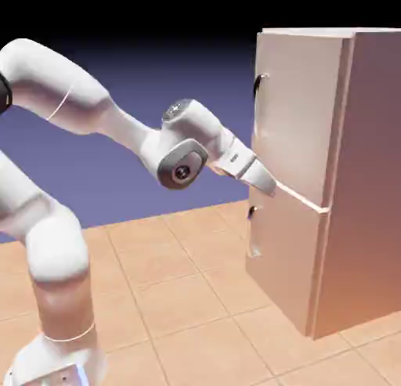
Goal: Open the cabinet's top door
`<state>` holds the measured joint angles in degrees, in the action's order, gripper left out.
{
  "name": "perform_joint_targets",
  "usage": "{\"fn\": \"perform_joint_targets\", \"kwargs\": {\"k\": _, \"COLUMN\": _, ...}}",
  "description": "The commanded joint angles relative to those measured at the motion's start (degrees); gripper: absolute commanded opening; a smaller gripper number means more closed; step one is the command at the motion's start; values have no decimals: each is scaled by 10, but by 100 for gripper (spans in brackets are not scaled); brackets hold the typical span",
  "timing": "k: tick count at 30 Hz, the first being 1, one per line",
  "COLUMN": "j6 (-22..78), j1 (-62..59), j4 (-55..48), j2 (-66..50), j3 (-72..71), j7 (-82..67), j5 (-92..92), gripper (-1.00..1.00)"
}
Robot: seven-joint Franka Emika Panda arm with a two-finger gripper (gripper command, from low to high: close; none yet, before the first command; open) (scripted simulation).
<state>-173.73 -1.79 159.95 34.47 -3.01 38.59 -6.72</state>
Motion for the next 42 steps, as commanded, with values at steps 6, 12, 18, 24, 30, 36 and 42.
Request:
{"fn": "perform_joint_targets", "kwargs": {"k": 6, "j6": 6, "j1": -55, "j4": -23, "j2": 40, "j3": -67, "j7": -86, "j5": -150, "gripper": 100}}
{"fn": "perform_joint_targets", "kwargs": {"k": 12, "j6": 12, "j1": -110, "j4": -47, "j2": 81, "j3": -134, "j7": -172, "j5": -299, "gripper": 100}}
{"fn": "perform_joint_targets", "kwargs": {"k": 18, "j6": 19, "j1": -165, "j4": -70, "j2": 121, "j3": -201, "j7": -258, "j5": -449, "gripper": 100}}
{"fn": "perform_joint_targets", "kwargs": {"k": 24, "j6": 25, "j1": -220, "j4": -93, "j2": 161, "j3": -268, "j7": -344, "j5": -598, "gripper": 100}}
{"fn": "perform_joint_targets", "kwargs": {"k": 30, "j6": 31, "j1": -275, "j4": -117, "j2": 201, "j3": -335, "j7": -430, "j5": -748, "gripper": 100}}
{"fn": "perform_joint_targets", "kwargs": {"k": 36, "j6": 37, "j1": -330, "j4": -140, "j2": 242, "j3": -402, "j7": -516, "j5": -897, "gripper": 100}}
{"fn": "perform_joint_targets", "kwargs": {"k": 42, "j6": 43, "j1": -386, "j4": -163, "j2": 282, "j3": -469, "j7": -602, "j5": -1047, "gripper": 100}}
